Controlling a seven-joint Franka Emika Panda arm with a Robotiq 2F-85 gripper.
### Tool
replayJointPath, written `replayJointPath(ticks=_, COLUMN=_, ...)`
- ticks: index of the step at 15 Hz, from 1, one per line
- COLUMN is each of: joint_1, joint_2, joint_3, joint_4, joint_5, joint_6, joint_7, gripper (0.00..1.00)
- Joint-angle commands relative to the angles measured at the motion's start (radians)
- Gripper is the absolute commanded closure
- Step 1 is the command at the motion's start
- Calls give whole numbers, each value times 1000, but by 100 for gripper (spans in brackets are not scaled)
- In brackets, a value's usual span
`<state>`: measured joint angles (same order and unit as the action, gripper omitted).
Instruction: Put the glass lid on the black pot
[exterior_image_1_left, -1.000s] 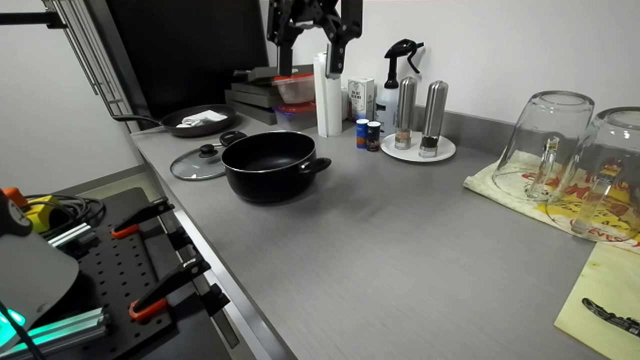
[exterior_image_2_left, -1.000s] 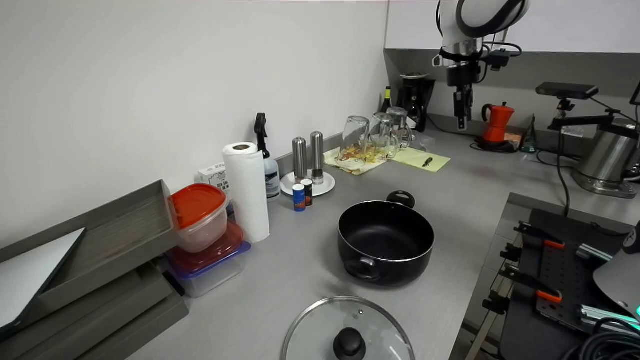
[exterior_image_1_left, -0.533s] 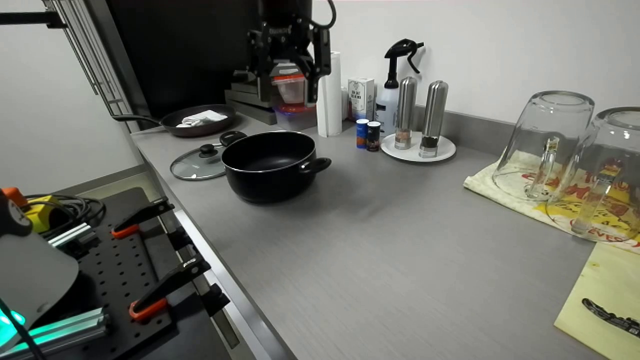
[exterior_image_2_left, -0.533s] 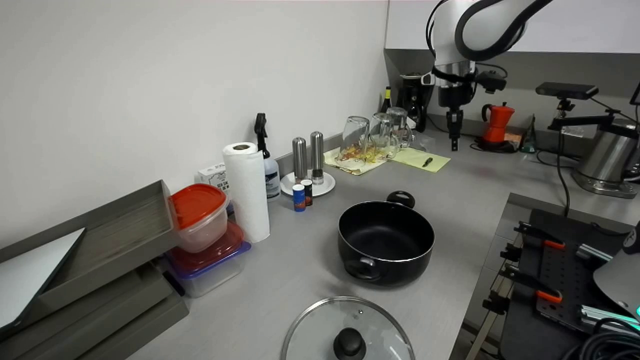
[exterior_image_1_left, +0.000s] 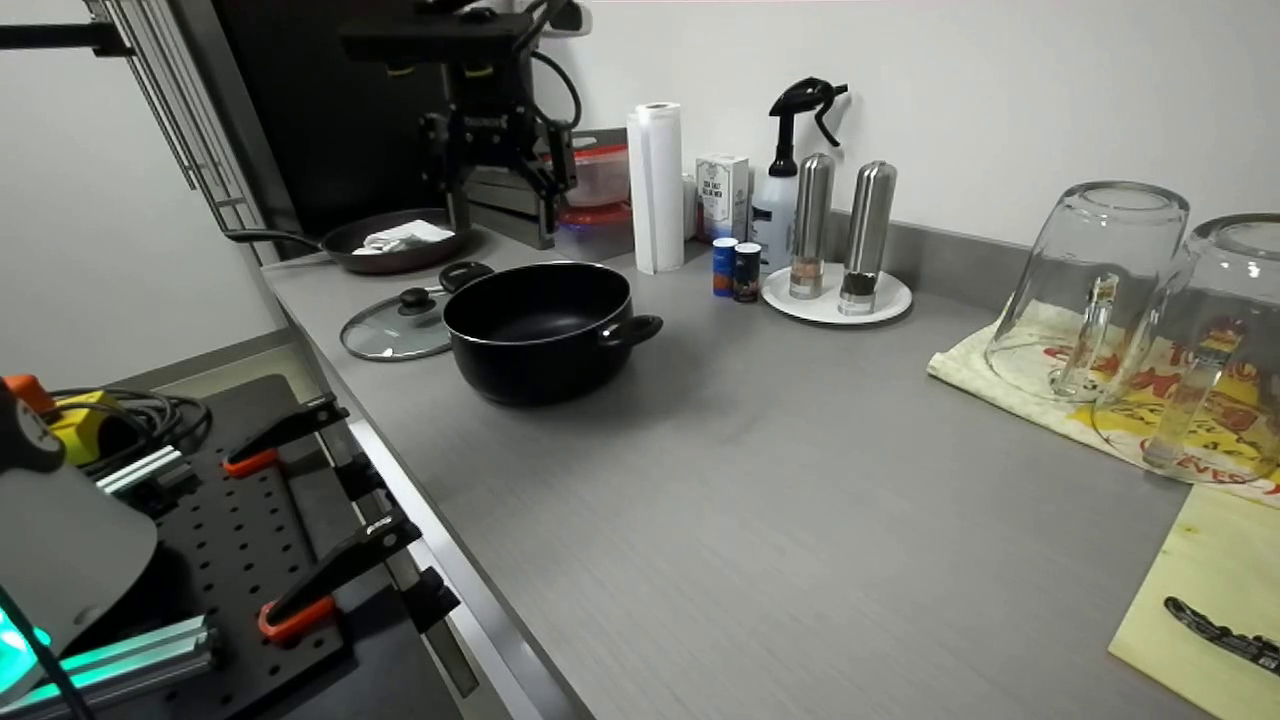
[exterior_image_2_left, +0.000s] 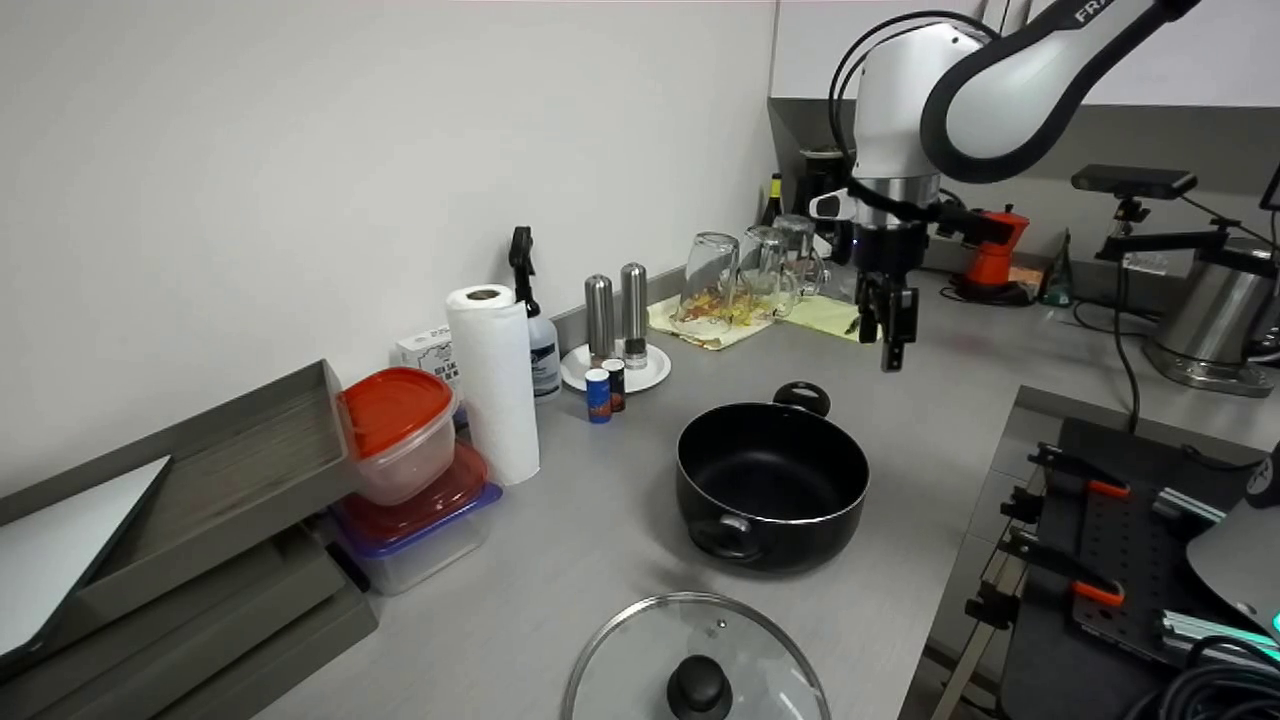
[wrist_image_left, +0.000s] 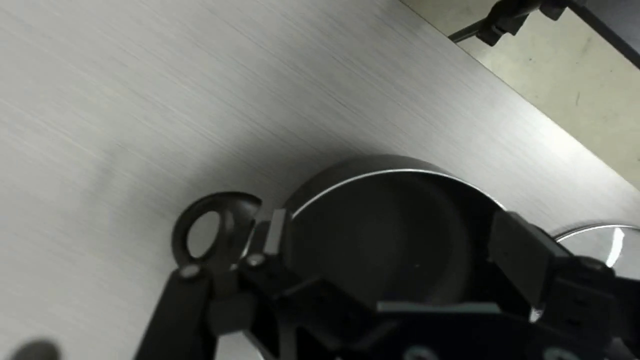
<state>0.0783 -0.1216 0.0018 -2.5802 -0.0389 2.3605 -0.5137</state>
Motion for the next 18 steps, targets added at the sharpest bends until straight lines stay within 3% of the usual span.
replayJointPath(ticks=1, joint_1=71, joint_2=21, joint_3=55, joint_4=-26, joint_5=48, joint_6=86, joint_7=-90, gripper=0)
replayJointPath(ticks=9, joint_1=183, joint_2=215, joint_3=219, joint_4=23, joint_5=26, joint_6=292, joint_7=-161, gripper=0)
replayJointPath(ticks=18, joint_1=195, joint_2=414, joint_3=393, joint_4=169, joint_5=-23, joint_6=359, joint_7=-271, gripper=0)
